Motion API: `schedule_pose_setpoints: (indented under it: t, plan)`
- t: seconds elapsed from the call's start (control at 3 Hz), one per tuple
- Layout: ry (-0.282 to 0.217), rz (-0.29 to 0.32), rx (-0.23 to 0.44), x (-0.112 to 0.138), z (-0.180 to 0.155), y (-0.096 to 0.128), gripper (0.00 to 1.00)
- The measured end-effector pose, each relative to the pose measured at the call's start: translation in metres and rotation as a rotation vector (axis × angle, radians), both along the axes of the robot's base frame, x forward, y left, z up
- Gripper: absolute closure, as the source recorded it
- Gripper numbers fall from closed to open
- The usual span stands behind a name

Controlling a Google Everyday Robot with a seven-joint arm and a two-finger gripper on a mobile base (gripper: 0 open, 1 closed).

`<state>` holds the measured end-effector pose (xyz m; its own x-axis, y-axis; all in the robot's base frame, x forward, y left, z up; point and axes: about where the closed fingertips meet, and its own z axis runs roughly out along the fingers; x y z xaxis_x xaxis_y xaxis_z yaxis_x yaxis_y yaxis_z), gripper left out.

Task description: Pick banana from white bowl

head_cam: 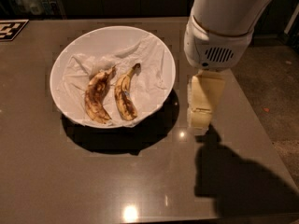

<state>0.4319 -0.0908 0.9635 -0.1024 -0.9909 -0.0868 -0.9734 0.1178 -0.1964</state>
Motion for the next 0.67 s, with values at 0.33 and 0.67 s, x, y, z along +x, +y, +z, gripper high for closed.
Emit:
schedule_pose_setpoints:
  t: [0.33,0.67]
  plan:
    - [0.038,-0.029,0.082,0.016,0.001,0.02,0.0]
    - [0.089,-0.064,0.093,0.033,-0.001,0.037,0.0]
